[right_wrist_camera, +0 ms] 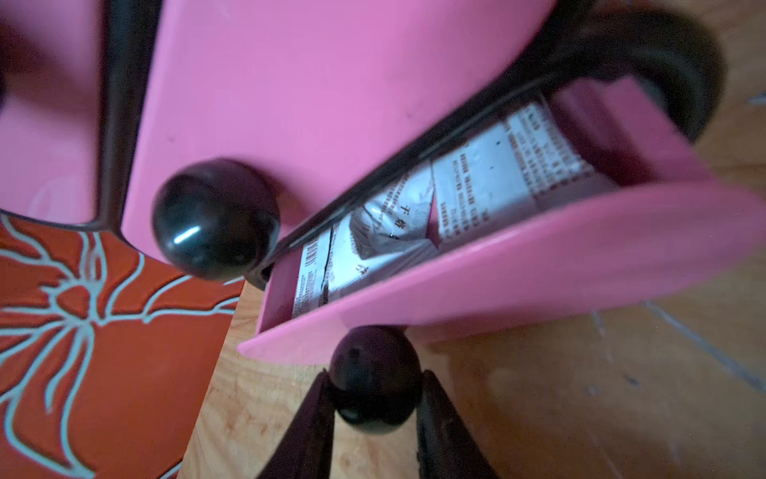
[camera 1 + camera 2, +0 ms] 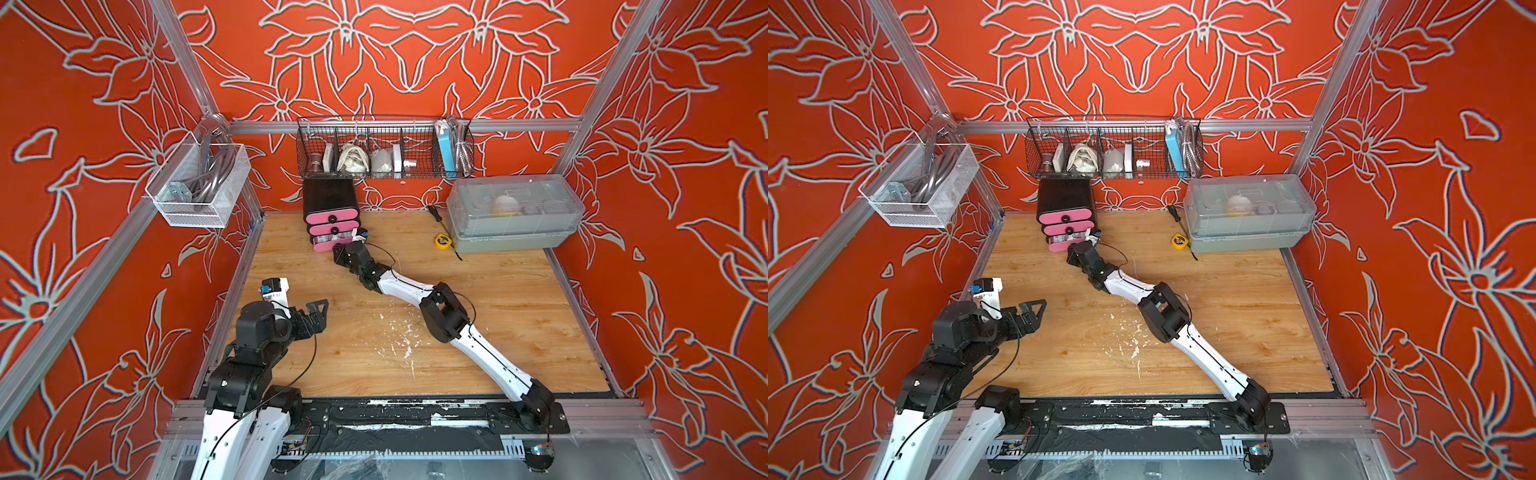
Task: Place the cookies into the drawer by color
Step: Close the drawer in the storage box.
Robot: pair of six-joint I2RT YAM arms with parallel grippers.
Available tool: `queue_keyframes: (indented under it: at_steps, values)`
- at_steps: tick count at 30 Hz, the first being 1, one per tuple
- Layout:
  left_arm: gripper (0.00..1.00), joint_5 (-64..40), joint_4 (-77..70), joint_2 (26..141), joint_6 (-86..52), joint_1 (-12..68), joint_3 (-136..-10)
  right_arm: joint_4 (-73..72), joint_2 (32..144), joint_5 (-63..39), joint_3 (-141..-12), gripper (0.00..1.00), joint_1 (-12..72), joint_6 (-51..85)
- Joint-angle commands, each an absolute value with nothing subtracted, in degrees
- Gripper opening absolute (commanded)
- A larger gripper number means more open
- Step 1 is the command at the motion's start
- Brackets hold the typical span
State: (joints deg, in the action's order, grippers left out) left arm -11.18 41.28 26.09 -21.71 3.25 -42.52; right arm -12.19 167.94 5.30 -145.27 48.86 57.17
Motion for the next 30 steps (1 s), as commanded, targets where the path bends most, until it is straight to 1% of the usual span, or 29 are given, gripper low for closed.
queue_keyframes:
  at_steps: [1, 2, 3, 7, 9, 13, 16, 17, 19, 21, 27, 29, 30]
  values:
    - [0.99, -12.4, 40.0, 26.4, -21.4, 2.6, -42.2, -20.3, 169.0, 7.4, -151.9, 0.27, 48.6, 52.2]
    - [0.99, -12.5, 40.0, 26.4, -21.3, 2.6, -42.1, -21.3, 169.1, 6.8, -151.8, 0.28, 48.5, 51.4]
    - [0.99, -12.6, 40.0, 26.4, -21.3, 2.6, -42.1, -22.3, 168.8, 5.5, -151.5, 0.3, 48.4, 50.3]
    - [0.99, -12.7, 39.9, 26.4, -21.3, 2.4, -42.1, -26.5, 165.0, -3.3, -146.2, 0.55, 47.4, 50.9]
    - [0.99, -12.7, 39.9, 26.5, -21.4, 2.3, -42.0, -28.7, 160.5, -7.4, -139.4, 0.62, 46.8, 52.0]
    - [0.99, -12.8, 39.9, 26.9, -21.3, 2.2, -42.2, -29.4, 148.4, -10.2, -123.1, 0.64, 45.9, 52.8]
    - [0.99, -12.9, 40.0, 27.0, -21.3, 2.0, -42.2, -32.7, 143.1, -10.2, -113.2, 0.63, 45.0, 54.6]
    - [0.99, -12.9, 40.0, 27.0, -21.3, 2.0, -42.1, -33.0, 142.2, -10.2, -111.4, 0.62, 44.8, 55.1]
    - [0.99, -12.8, 40.1, 26.8, -21.3, 2.0, -42.2, -32.6, 141.5, -9.9, -109.2, 0.55, 44.5, 56.7]
    - [0.99, -12.6, 40.1, 26.7, -21.3, 2.0, -42.2, -32.0, 142.7, -10.3, -109.6, 0.42, 44.3, 58.2]
    - [0.99, -12.7, 40.1, 27.0, -21.3, 1.9, -42.1, -29.6, 148.8, -9.6, -114.6, 0.1, 44.2, 63.5]
    - [0.99, -12.6, 40.1, 27.0, -21.3, 1.8, -42.1, -28.5, 150.7, -9.5, -117.0, 0.01, 44.1, 64.5]
    - [0.99, -12.6, 40.1, 27.0, -21.3, 1.8, -42.1, -27.7, 151.8, -9.4, -118.5, 0.0, 44.1, 64.9]
